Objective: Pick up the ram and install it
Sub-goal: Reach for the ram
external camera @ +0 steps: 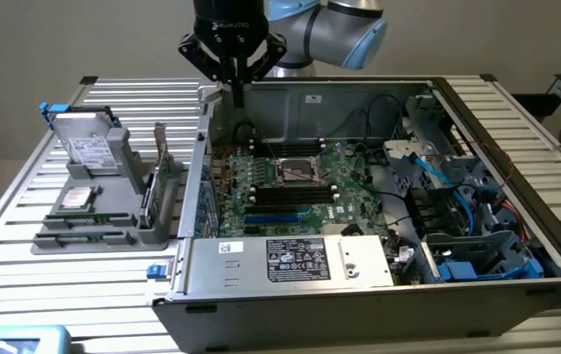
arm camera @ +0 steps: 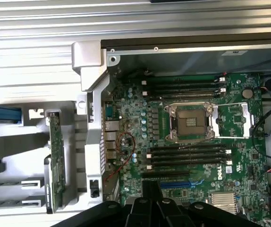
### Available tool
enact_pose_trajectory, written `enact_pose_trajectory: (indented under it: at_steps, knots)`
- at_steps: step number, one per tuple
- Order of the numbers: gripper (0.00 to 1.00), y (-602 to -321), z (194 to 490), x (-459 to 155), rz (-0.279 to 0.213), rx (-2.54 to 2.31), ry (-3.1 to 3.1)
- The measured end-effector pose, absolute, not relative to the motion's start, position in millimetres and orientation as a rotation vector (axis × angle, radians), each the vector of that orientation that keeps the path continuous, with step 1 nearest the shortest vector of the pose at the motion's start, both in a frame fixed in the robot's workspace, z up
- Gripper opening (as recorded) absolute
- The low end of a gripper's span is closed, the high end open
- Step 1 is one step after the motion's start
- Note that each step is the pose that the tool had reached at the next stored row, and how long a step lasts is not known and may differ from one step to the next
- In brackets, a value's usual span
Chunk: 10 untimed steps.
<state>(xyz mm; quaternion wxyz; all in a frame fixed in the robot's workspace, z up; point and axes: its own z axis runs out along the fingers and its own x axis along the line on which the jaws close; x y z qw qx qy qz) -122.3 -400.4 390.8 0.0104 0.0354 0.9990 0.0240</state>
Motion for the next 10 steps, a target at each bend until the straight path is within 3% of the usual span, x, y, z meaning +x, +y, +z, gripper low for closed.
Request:
enact_pose_trajectory:
  at_steps: [10]
  knots:
    - [0.11,-411,388,-153,0.075,0.11,3.118]
